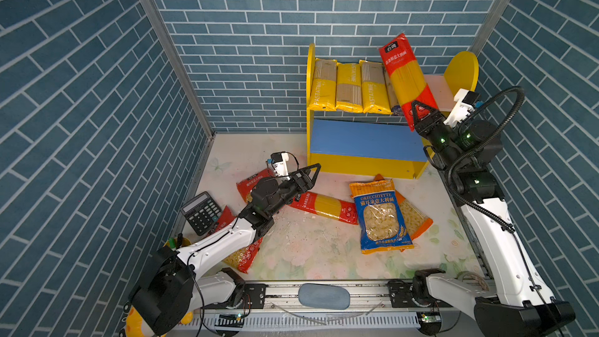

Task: Place and organize the pasta boxes and bags onto the shelf
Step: 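Stand the red spaghetti pack beside the brown pack and open the right gripper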

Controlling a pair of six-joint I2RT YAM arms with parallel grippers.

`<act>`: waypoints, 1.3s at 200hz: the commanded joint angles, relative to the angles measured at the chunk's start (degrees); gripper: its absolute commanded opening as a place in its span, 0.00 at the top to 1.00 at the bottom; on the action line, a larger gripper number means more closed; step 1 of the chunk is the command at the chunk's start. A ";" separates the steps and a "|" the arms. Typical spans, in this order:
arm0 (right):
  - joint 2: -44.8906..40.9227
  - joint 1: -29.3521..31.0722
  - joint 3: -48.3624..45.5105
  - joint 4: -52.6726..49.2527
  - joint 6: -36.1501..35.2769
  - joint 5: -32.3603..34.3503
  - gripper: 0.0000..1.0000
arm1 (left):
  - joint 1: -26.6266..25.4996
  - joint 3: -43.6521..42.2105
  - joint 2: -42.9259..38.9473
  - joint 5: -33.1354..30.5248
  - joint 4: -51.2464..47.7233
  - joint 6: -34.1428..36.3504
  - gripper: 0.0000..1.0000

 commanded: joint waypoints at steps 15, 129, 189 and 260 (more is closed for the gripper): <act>1.98 -6.21 7.87 9.38 5.96 -0.08 1.00 | -0.52 -1.06 0.04 -0.21 1.79 0.73 0.21; 14.77 -11.63 16.25 2.41 24.21 -3.75 1.00 | -1.13 -2.82 -0.83 -0.78 1.79 0.40 0.21; 17.33 -9.63 16.23 0.77 31.45 -4.02 1.00 | -1.24 -3.54 -1.79 -1.39 1.51 0.55 0.21; 17.09 -8.55 13.85 -1.36 34.08 -3.95 0.62 | -1.36 -4.13 -2.78 -1.44 1.36 0.69 0.22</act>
